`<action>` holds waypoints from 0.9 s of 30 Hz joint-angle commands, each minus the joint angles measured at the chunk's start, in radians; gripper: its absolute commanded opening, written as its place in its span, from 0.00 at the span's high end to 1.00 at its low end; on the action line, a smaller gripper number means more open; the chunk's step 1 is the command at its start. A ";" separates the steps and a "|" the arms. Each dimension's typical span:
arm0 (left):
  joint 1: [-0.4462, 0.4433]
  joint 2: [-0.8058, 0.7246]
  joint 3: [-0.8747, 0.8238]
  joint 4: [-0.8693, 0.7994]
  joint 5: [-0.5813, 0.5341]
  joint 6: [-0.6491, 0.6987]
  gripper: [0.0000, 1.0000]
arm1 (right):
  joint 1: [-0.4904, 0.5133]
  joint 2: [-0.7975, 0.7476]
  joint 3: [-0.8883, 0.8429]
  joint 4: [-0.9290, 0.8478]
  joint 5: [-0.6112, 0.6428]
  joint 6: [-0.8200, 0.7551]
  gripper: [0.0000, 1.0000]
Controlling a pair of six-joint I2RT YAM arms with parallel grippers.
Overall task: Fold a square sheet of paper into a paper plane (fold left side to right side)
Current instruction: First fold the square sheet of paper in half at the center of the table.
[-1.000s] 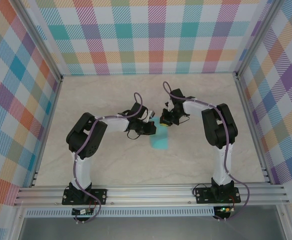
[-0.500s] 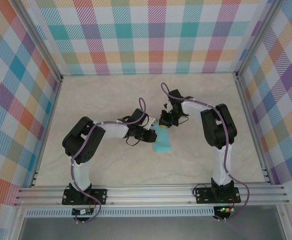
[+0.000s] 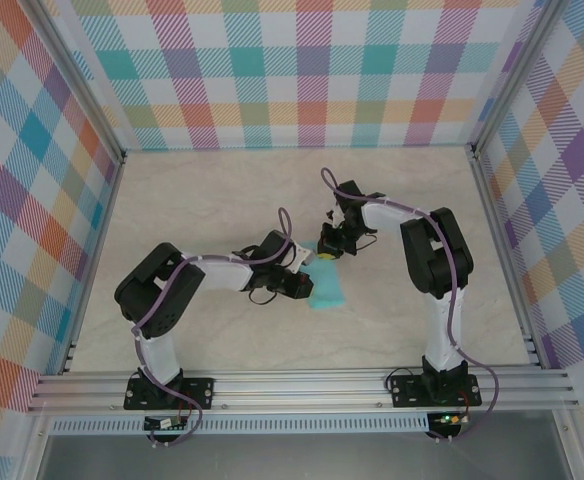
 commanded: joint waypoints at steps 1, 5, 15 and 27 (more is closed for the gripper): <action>-0.063 0.003 -0.084 -0.164 0.062 -0.027 0.98 | -0.012 0.045 -0.003 -0.013 0.111 -0.007 0.96; -0.088 -0.006 -0.099 -0.152 0.060 -0.043 0.98 | -0.012 0.045 -0.003 -0.012 0.110 -0.006 0.96; -0.130 -0.081 -0.139 -0.159 0.054 -0.049 0.97 | -0.009 0.039 -0.017 -0.006 0.109 -0.001 0.96; -0.166 -0.098 -0.176 -0.149 0.031 -0.065 0.97 | -0.007 0.033 -0.023 -0.001 0.109 0.005 0.96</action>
